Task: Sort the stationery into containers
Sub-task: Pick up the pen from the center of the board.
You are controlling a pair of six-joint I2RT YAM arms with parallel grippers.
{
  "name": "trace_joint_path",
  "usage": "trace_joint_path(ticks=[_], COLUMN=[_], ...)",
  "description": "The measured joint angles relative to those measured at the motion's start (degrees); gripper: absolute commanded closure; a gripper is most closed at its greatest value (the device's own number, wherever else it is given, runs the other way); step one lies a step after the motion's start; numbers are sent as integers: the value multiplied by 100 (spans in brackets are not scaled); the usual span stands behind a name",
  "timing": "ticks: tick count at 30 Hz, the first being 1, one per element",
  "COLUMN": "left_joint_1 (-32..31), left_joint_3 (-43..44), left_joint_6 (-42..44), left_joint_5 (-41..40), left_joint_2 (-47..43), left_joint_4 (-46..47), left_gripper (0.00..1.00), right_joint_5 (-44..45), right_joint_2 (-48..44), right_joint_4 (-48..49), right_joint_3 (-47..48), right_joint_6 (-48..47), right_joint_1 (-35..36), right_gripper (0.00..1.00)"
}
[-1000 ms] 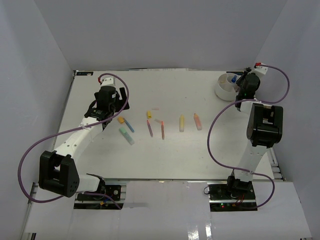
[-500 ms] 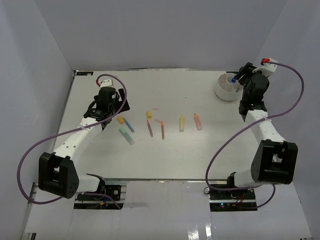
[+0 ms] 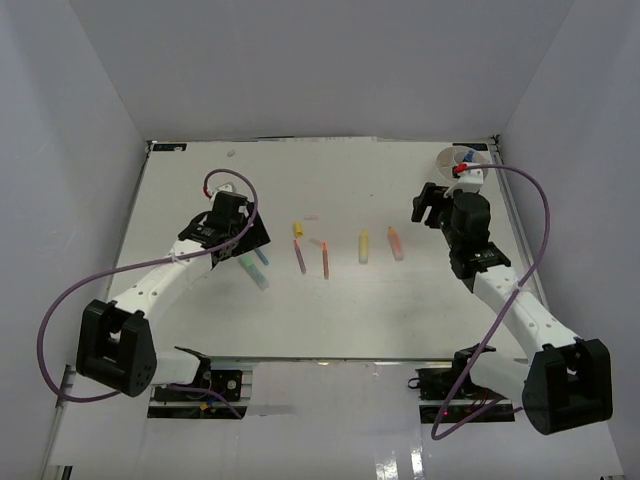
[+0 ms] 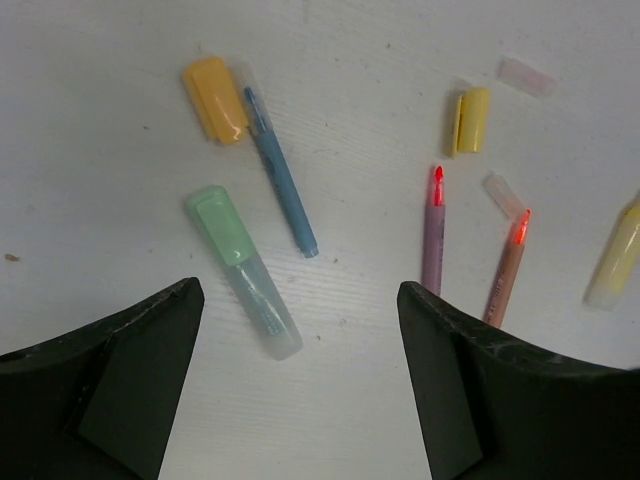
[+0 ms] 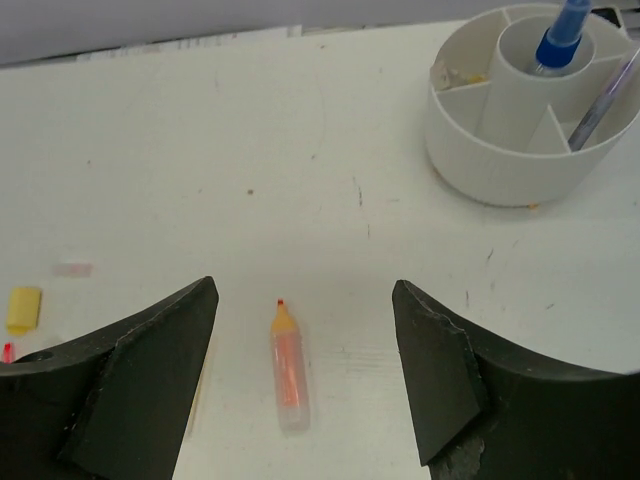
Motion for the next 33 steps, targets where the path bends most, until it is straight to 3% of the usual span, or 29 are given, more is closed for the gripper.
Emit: trace_joint_path(ticks=[8, 18, 33], left_joint_1=[-337, -415, -415], left_joint_3=[426, 1008, 1110], left_joint_6=[-592, -901, -1001], left_joint_5=[-330, -581, -647], left_joint_2=[957, 2055, 2728], left_joint_4=[-208, -380, -481], left_gripper=[22, 34, 46], right_joint_5=[-306, -439, -479], right_joint_2=[-616, -868, -968], right_joint_4=[-94, -76, -48], right_joint_3=[-713, -820, -905], right_joint_6=[2, 2, 15], right_joint_1=[79, 79, 90], right_gripper=[22, 20, 11])
